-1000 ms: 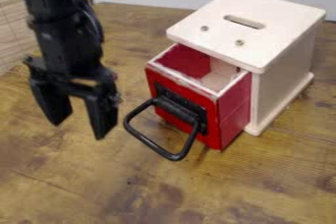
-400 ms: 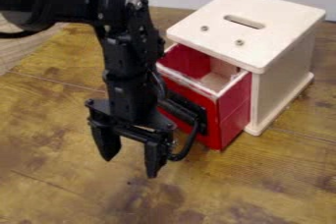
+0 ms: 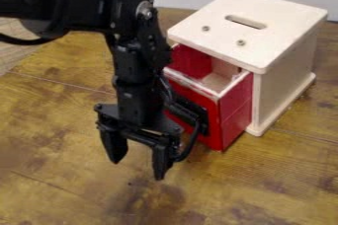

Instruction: Close the drawer

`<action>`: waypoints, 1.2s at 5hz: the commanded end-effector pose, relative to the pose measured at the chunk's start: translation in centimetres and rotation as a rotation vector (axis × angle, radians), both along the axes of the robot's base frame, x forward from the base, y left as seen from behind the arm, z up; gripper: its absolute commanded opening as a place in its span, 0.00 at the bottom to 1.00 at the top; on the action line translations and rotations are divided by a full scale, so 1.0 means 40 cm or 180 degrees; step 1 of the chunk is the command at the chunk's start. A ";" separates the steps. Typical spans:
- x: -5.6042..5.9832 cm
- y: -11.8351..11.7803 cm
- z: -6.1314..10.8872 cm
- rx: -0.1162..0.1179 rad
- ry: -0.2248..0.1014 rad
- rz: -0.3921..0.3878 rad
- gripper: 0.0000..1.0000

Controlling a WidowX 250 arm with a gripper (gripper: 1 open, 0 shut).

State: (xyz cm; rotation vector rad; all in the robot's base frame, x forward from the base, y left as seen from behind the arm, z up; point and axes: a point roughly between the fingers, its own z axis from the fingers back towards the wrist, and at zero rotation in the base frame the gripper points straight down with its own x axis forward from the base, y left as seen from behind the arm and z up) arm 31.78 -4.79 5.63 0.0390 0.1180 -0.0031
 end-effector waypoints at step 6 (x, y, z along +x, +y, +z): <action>0.188 0.040 0.022 0.0013 -0.0321 0.0282 1.00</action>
